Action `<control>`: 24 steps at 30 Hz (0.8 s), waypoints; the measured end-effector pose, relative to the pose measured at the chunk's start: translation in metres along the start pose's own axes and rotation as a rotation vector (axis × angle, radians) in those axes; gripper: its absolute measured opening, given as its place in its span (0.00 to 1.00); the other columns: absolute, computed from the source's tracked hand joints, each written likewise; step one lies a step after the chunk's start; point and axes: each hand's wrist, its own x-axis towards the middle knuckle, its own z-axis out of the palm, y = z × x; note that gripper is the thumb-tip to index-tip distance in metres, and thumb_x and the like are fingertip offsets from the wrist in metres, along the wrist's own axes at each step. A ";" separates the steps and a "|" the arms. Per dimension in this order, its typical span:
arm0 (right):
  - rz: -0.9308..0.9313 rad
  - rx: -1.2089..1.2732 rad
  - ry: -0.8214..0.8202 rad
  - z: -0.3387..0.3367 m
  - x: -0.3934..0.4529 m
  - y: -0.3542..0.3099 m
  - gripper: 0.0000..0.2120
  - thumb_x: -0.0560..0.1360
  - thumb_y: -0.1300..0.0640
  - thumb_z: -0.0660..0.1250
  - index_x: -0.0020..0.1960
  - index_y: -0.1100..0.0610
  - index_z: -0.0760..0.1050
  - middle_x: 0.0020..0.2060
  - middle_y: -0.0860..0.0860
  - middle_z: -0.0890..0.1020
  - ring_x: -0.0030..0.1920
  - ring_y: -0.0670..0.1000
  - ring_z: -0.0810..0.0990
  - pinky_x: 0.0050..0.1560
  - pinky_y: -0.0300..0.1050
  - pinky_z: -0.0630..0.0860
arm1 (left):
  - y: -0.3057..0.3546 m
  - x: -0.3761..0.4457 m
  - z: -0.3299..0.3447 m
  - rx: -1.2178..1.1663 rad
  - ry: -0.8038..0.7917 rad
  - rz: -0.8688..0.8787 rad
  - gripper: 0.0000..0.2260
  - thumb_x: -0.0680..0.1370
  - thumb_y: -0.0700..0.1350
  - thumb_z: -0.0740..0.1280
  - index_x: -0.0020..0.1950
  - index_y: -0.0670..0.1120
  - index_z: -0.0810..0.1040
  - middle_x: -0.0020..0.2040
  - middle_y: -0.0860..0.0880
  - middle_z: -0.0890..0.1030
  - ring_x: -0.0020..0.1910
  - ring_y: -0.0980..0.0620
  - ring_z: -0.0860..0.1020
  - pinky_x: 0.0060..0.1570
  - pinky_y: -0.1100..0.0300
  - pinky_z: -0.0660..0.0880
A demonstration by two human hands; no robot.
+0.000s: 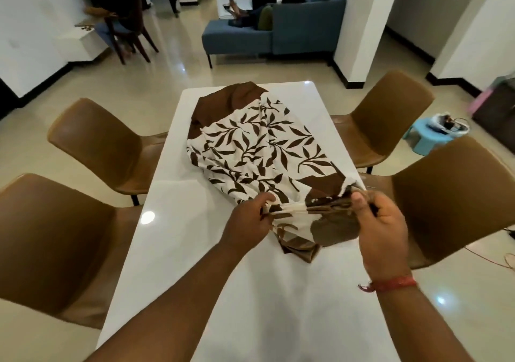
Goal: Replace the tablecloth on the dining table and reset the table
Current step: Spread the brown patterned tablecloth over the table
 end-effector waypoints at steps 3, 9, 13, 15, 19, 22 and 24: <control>0.066 0.067 0.178 -0.011 0.004 0.005 0.12 0.82 0.51 0.62 0.41 0.53 0.74 0.38 0.55 0.77 0.41 0.54 0.77 0.42 0.53 0.77 | 0.014 0.016 0.004 -0.171 0.061 0.091 0.11 0.72 0.50 0.77 0.49 0.49 0.81 0.46 0.58 0.72 0.41 0.60 0.74 0.39 0.66 0.73; 0.069 0.075 0.300 -0.022 0.004 -0.012 0.13 0.83 0.50 0.61 0.44 0.56 0.73 0.38 0.56 0.74 0.39 0.52 0.73 0.42 0.52 0.74 | 0.004 0.032 -0.001 -0.159 0.005 0.072 0.11 0.69 0.46 0.79 0.46 0.52 0.79 0.60 0.56 0.67 0.53 0.60 0.75 0.51 0.65 0.76; 0.054 0.159 0.346 -0.027 -0.001 -0.027 0.12 0.82 0.49 0.62 0.41 0.52 0.72 0.36 0.50 0.74 0.38 0.50 0.75 0.42 0.51 0.77 | -0.013 0.027 -0.006 0.047 -0.170 0.101 0.10 0.77 0.40 0.67 0.55 0.51 0.79 0.52 0.52 0.80 0.50 0.51 0.79 0.50 0.53 0.78; 0.061 0.272 0.350 -0.028 -0.004 -0.035 0.11 0.79 0.47 0.63 0.41 0.51 0.73 0.35 0.48 0.74 0.36 0.46 0.75 0.39 0.45 0.79 | -0.019 0.025 -0.011 0.139 -0.119 0.145 0.09 0.79 0.42 0.63 0.55 0.50 0.80 0.48 0.51 0.83 0.47 0.49 0.80 0.47 0.53 0.78; 0.107 0.437 0.433 -0.036 -0.001 -0.045 0.12 0.81 0.50 0.63 0.39 0.50 0.73 0.34 0.44 0.78 0.36 0.44 0.79 0.43 0.44 0.80 | -0.024 0.027 -0.020 0.189 -0.100 0.205 0.09 0.78 0.48 0.64 0.50 0.46 0.82 0.46 0.49 0.81 0.44 0.47 0.79 0.42 0.54 0.75; 0.181 0.503 0.468 -0.042 0.007 -0.044 0.10 0.80 0.49 0.63 0.41 0.50 0.74 0.36 0.44 0.81 0.42 0.45 0.82 0.54 0.51 0.82 | -0.035 0.024 -0.021 0.211 -0.226 0.220 0.11 0.76 0.50 0.73 0.53 0.46 0.82 0.52 0.50 0.75 0.43 0.53 0.77 0.38 0.63 0.71; 0.224 0.500 0.473 -0.047 0.014 -0.041 0.10 0.81 0.49 0.62 0.43 0.50 0.74 0.38 0.45 0.82 0.43 0.45 0.83 0.56 0.53 0.82 | -0.044 0.022 -0.023 0.252 -0.247 0.170 0.14 0.75 0.52 0.73 0.56 0.47 0.81 0.58 0.50 0.75 0.47 0.52 0.79 0.42 0.59 0.76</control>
